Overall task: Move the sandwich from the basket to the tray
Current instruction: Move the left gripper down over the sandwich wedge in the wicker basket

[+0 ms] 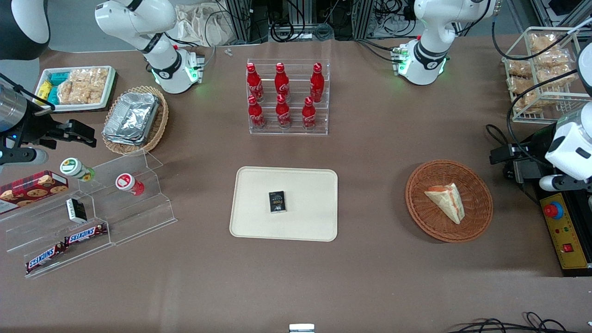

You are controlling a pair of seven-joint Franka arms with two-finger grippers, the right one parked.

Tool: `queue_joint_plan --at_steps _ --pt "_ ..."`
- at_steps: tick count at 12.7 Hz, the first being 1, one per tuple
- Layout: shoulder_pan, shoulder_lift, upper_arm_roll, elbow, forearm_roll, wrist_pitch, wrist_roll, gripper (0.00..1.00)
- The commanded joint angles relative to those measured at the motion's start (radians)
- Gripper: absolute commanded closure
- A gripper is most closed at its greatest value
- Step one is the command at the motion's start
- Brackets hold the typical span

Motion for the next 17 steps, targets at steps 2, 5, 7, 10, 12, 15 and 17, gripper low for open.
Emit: queue_joint_plan --at_steps 2,5,7,10,12,15,17 --pt "0.000 0.013 -0.004 0.024 0.011 -0.022 0.023 0.00" --pt "0.003 0.015 -0.002 0.009 0.020 -0.022 0.024 0.00" --pt "0.008 0.009 0.001 -0.041 0.020 0.002 0.018 0.01" --pt "0.010 -0.078 0.003 -0.311 0.020 0.228 -0.018 0.01" --pt "0.011 -0.131 0.006 -0.462 0.017 0.372 -0.029 0.01" --pt "0.016 -0.071 0.004 -0.481 0.020 0.403 -0.187 0.06" --pt "0.016 -0.024 0.004 -0.481 0.020 0.450 -0.274 0.08"
